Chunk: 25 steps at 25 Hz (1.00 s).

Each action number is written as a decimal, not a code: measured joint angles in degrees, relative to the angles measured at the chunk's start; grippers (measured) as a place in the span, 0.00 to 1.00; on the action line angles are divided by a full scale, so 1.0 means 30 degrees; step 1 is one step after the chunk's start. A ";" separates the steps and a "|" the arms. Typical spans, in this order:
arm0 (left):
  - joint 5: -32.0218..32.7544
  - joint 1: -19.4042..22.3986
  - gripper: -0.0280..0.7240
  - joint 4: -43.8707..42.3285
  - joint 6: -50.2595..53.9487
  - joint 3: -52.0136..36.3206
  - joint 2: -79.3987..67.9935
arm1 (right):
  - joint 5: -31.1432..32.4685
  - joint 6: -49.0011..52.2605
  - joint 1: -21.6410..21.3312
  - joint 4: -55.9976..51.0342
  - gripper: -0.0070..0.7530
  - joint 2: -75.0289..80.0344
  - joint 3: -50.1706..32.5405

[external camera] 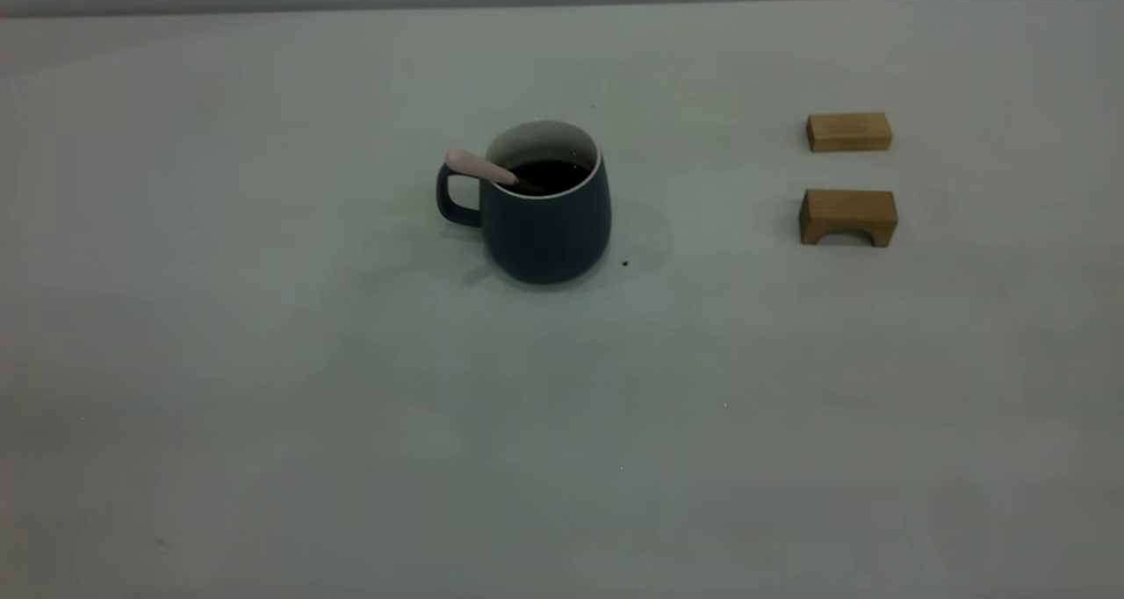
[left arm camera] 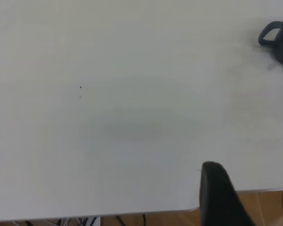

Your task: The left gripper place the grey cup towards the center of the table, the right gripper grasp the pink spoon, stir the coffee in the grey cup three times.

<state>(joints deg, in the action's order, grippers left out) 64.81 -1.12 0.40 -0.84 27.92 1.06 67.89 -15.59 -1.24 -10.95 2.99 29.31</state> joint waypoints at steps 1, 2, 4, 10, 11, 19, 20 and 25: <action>0.0000 0.0000 0.58 0.0000 0.0000 0.0000 0.0000 | -0.0249 -0.0024 0.0000 0.0267 0.32 -0.0280 -0.0256; 0.0000 0.0000 0.58 0.0000 0.0000 0.0000 0.0000 | -0.0408 -0.0024 0.0000 0.0463 0.32 -0.0451 -0.0473; 0.0000 0.0000 0.58 0.0000 0.0000 0.0000 0.0000 | -0.0455 -0.0024 0.0050 0.0704 0.32 -0.0598 -0.0653; 0.0000 0.0000 0.58 0.0000 0.0000 0.0000 0.0000 | -0.0706 0.0403 0.1481 0.0793 0.32 -0.0613 -0.0672; 0.0000 0.0000 0.58 0.0000 0.0000 0.0000 0.0000 | -0.0750 0.0666 0.1601 0.0960 0.32 -0.0613 -0.0672; 0.0000 0.0000 0.58 0.0000 0.0000 0.0000 0.0007 | -0.0886 0.2331 0.1604 0.1860 0.32 -0.0632 -0.0790; 0.0000 0.0000 0.58 0.0000 0.0000 0.0000 0.0007 | -0.0886 0.2350 0.1604 0.1872 0.32 -0.0632 -0.0790; 0.0000 0.0000 0.58 0.0000 0.0000 0.0000 0.0007 | -0.0886 0.2389 0.1604 0.1880 0.32 -0.0632 -0.0790</action>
